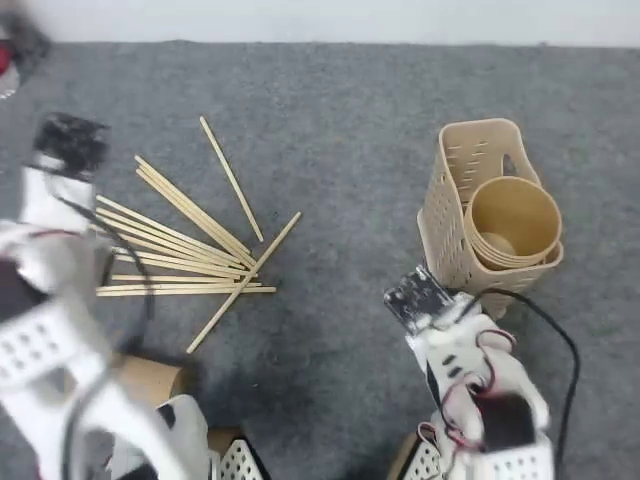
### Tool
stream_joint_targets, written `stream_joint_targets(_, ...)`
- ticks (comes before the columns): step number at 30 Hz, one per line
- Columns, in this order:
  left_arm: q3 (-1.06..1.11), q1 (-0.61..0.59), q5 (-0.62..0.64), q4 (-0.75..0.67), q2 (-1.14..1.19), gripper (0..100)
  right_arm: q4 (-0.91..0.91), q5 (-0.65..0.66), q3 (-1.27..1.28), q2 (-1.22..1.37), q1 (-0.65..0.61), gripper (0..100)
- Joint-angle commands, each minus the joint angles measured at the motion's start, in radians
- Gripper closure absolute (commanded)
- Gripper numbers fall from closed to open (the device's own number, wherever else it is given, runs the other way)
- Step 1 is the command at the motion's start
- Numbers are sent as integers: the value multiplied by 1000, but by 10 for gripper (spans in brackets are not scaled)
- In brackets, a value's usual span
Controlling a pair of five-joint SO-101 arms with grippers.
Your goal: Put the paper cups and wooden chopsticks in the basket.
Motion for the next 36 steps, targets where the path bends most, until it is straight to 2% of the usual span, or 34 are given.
stream_joint_targets(1, -82, -163, -181, 51, 107, 808, -110, -51, 107, -22, 33, 991)
stream_joint_targets(4, -35, -298, -321, 51, 117, 808, -154, -89, 143, -22, 39, 991)
stream_joint_targets(8, 64, -465, -577, 51, 115, 808, -160, -115, 150, -22, 36, 991)
stream_joint_targets(12, 213, -598, -838, 51, 115, 808, -159, -114, 153, -22, 36, 991)
stream_joint_targets(15, 283, -675, -967, 38, 118, 808, -160, -110, 170, -22, 36, 991)
stream_joint_targets(17, 317, -703, -971, -15, 118, 808, -160, -109, 193, -22, 36, 991)
stream_joint_targets(23, 518, -740, -970, -318, 118, 808, -160, -109, 206, -22, 38, 991)
stream_joint_targets(25, 582, -735, -970, -362, 118, 808, -160, -109, 206, -22, 38, 991)
stream_joint_targets(32, 688, -680, -970, -347, 112, 808, -160, -109, 207, -22, 38, 991)
stream_joint_targets(36, 691, -592, -957, -210, 109, 809, -160, -109, 207, -22, 38, 991)
